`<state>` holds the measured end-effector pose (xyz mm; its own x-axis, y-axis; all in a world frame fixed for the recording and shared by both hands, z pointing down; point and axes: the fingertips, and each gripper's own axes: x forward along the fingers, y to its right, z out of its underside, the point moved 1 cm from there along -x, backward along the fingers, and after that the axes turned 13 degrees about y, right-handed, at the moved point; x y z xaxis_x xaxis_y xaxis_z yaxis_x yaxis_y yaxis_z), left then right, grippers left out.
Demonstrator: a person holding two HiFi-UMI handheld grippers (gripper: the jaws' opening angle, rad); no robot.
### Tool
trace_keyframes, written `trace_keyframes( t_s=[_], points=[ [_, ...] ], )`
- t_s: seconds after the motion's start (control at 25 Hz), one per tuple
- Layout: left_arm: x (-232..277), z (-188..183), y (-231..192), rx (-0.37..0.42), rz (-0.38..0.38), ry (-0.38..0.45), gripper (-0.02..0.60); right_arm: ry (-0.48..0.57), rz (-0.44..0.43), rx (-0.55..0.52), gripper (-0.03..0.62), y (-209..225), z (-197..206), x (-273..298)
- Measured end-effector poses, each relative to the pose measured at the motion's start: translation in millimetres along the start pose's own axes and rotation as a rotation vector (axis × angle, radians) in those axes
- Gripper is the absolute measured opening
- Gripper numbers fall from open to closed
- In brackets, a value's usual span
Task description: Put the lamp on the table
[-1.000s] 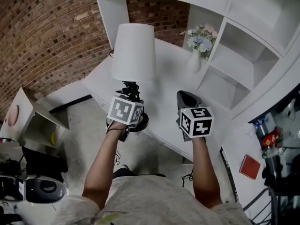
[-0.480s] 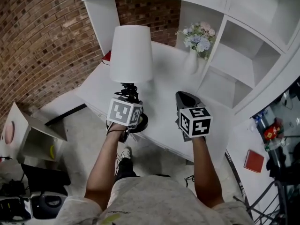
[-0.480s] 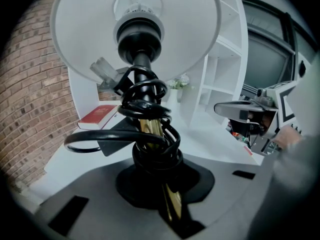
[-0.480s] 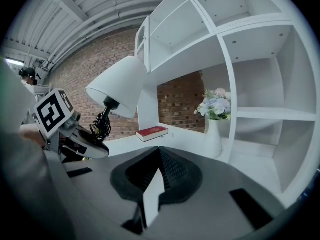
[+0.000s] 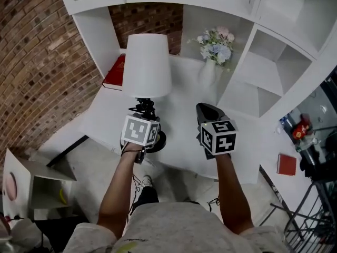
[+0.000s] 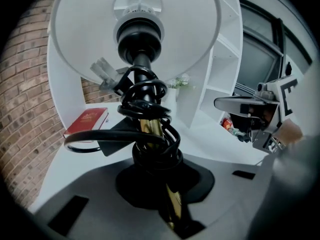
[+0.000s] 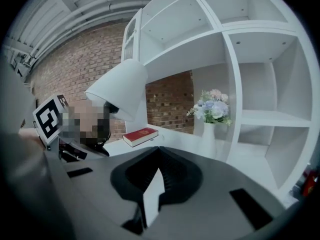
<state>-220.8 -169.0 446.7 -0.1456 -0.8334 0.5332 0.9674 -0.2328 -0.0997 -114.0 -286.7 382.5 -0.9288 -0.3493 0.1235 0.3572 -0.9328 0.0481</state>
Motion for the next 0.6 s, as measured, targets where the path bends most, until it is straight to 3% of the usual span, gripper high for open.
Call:
trace_keyframes(
  t_s=[0.6],
  points=[
    [9.3, -28.9, -49.9, 0.132, 0.223, -0.023, 0.049, 0.014, 0.231, -0.019, 0.005, -30.0, -38.7, 30.9]
  ],
)
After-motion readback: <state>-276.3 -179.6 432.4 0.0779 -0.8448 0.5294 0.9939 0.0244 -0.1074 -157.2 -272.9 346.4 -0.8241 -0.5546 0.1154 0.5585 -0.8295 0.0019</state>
